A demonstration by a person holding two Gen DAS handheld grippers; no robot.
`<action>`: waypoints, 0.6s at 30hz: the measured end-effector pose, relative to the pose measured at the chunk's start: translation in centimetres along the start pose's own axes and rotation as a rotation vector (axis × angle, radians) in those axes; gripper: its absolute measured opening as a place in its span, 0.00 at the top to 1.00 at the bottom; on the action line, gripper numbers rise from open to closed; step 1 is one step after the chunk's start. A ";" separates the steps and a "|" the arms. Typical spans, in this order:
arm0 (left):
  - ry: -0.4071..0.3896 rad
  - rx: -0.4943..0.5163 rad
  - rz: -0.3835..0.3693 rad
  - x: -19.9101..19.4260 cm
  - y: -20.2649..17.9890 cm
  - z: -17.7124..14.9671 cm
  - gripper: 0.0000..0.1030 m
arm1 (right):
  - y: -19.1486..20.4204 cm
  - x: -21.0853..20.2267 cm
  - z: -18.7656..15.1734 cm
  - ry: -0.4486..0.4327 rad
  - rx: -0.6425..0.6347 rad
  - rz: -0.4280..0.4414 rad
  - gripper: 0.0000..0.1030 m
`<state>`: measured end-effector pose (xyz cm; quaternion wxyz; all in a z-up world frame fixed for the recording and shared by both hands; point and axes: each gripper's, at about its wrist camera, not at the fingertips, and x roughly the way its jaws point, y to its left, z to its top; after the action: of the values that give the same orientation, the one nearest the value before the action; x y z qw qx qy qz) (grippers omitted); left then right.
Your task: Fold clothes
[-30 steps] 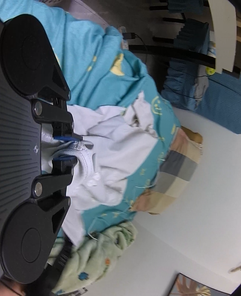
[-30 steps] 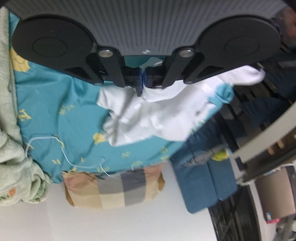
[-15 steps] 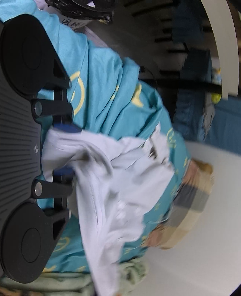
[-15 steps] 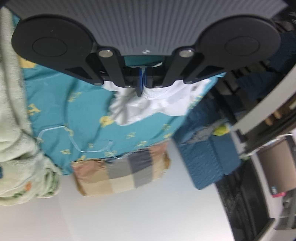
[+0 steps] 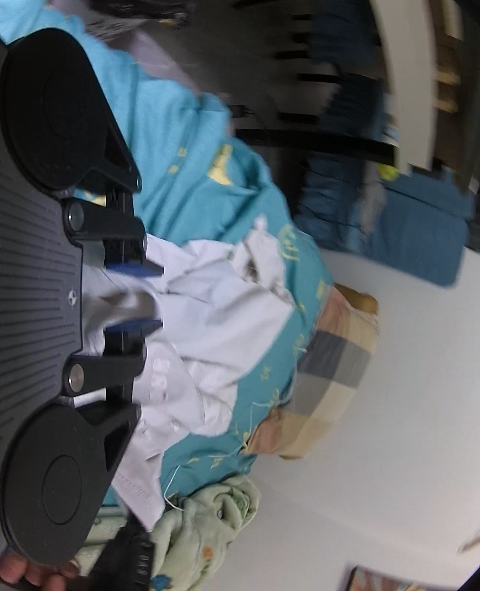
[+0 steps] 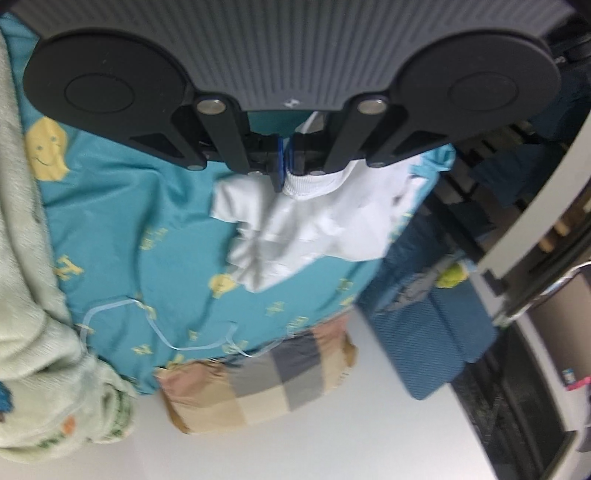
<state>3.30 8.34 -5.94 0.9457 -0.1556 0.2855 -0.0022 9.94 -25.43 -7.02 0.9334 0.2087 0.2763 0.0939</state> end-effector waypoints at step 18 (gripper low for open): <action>-0.102 0.346 -0.217 1.9 -11.3 -3.3 0.29 | 0.7 -1.5 1.7 0.036 0.083 0.230 0.95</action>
<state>4.02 -3.58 -6.22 0.9657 -0.0206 0.2144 -0.1453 9.60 -25.81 -4.74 0.9019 0.2758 0.2709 0.1927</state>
